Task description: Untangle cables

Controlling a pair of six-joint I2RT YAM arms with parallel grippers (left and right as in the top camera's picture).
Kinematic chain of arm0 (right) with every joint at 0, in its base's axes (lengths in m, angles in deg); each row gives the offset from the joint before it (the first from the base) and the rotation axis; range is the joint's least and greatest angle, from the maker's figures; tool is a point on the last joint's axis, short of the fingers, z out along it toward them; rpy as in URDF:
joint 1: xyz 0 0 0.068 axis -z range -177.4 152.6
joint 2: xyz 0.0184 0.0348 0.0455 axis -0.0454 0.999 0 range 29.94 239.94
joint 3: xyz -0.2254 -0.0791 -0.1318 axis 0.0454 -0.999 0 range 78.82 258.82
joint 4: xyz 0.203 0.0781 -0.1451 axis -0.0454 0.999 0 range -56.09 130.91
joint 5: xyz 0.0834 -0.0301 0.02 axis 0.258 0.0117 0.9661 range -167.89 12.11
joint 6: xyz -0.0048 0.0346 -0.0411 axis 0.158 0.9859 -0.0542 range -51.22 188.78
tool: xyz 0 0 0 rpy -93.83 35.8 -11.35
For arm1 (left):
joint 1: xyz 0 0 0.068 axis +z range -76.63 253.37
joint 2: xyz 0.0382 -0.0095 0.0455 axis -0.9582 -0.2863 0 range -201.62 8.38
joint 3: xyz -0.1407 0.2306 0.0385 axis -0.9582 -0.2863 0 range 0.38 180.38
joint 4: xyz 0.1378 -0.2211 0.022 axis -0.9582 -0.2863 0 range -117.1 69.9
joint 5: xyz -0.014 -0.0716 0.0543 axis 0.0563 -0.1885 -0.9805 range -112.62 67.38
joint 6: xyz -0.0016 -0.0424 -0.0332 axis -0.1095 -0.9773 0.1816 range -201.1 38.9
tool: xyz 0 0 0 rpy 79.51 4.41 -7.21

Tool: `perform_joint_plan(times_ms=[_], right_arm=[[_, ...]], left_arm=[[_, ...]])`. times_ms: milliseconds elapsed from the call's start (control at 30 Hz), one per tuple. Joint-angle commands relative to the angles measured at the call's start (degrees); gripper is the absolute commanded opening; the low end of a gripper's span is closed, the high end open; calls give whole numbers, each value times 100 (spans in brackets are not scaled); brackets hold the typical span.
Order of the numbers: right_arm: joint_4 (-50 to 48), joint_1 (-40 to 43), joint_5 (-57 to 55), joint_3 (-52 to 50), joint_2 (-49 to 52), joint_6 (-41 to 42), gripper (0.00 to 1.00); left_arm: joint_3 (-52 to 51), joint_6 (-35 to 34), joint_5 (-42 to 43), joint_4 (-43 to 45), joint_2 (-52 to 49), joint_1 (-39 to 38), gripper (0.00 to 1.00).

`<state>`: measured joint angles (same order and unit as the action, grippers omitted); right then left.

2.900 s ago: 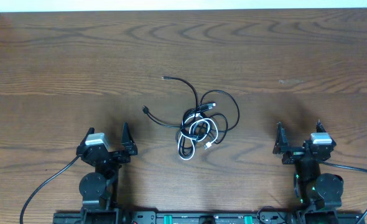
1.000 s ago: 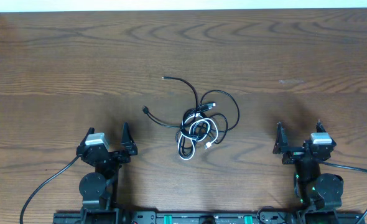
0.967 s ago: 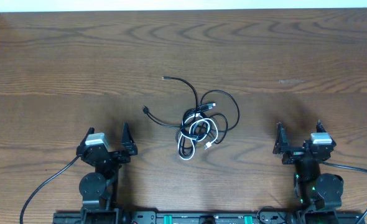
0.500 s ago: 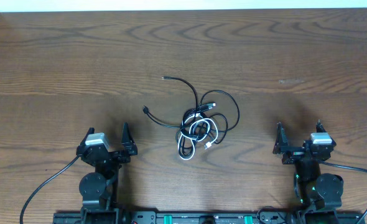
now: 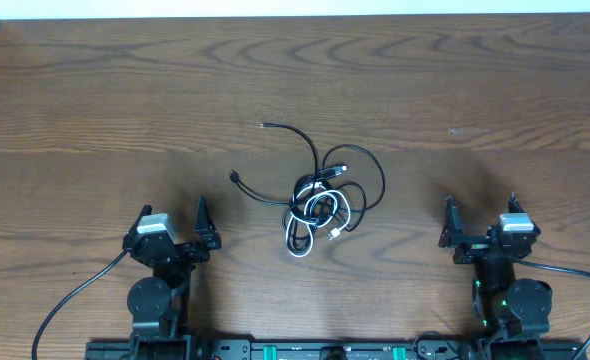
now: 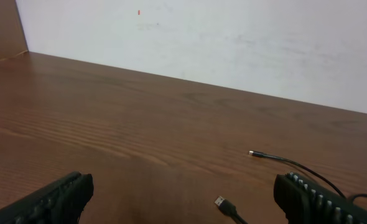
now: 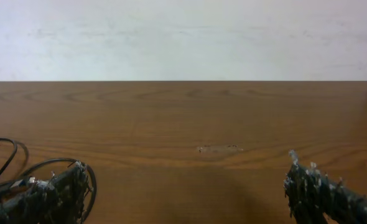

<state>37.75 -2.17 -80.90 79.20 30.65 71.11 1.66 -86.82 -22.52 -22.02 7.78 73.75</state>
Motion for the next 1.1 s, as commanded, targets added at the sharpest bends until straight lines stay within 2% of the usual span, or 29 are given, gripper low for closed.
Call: perform_joint_plan(times_ms=[0, 767, 1067], right_arm=[[24, 24, -26, -4, -44, -70, 99], [22, 24, -26, -4, -44, -70, 99], [22, 24, -26, -4, -44, -70, 99]], left_arm=[[-105, 76, -55, -232, 37, 35, 98], [-105, 76, -70, -232, 35, 31, 98], [-105, 76, -72, -232, -313, 31, 98]])
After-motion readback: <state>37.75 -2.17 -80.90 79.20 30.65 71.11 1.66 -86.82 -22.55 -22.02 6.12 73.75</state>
